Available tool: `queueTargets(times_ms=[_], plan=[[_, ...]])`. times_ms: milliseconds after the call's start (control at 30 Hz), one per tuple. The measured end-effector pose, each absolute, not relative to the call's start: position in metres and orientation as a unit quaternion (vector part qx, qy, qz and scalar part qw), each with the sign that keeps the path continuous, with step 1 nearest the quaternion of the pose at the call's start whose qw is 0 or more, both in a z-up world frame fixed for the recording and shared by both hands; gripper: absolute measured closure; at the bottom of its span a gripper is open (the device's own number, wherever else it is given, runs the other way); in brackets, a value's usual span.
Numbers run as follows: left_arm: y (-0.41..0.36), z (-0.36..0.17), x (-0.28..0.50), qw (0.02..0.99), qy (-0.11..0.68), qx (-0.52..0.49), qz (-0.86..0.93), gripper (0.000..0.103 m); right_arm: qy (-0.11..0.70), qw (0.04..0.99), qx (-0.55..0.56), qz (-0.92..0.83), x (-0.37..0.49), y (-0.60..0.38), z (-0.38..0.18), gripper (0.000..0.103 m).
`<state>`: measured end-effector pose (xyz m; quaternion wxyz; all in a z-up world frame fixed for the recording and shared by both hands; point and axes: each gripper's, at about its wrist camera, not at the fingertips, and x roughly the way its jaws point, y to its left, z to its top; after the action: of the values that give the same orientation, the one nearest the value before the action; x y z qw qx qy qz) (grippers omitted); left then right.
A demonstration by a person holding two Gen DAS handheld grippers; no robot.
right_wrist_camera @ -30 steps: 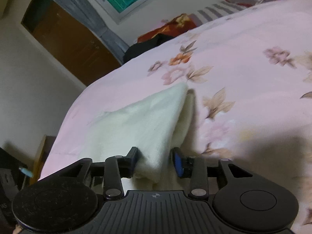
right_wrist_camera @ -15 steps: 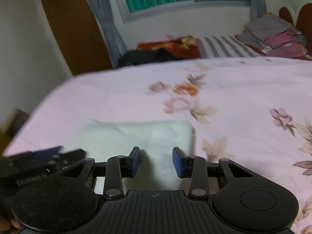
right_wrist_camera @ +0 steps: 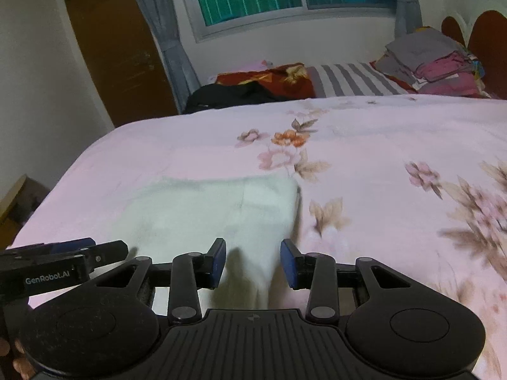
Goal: Fold small clothes
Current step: 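Release the sweater and smooth the folded stack with both grippers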
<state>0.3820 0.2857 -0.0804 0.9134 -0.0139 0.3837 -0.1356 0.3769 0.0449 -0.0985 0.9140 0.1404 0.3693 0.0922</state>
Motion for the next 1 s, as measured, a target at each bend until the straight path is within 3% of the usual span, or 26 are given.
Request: queueTargets(times_ms=[367,567,700,800,967,1000], plan=[[0.280,-0.105,0.338,0.892,0.428,-0.003,-0.147,0.038,0.431,0.892,0.129,0.049,0.288,0.046,-0.132,0.065],[0.284,-0.100,0.336,0.885,0.450,-0.025,-0.121,0.027,0.440,0.889,0.121,0.051,0.281,0.051,-0.136,0.065],[0.285,-0.095,0.329,0.881,0.461,-0.039,-0.097,0.010,0.444,0.887,0.111,0.059,0.285,0.050,-0.137,0.065],[0.287,-0.089,0.317,0.881,0.465,-0.046,-0.075,0.003,0.444,0.887,0.106,0.064,0.286,0.050,-0.136,0.065],[0.282,-0.070,0.282,0.890,0.453,-0.029,-0.034,0.001,0.439,0.890,0.109,0.062,0.279,0.045,-0.117,0.051],[0.280,-0.065,0.274,0.891,0.452,-0.021,-0.026,0.001,0.429,0.893,0.121,0.066,0.271,0.042,-0.110,0.044]])
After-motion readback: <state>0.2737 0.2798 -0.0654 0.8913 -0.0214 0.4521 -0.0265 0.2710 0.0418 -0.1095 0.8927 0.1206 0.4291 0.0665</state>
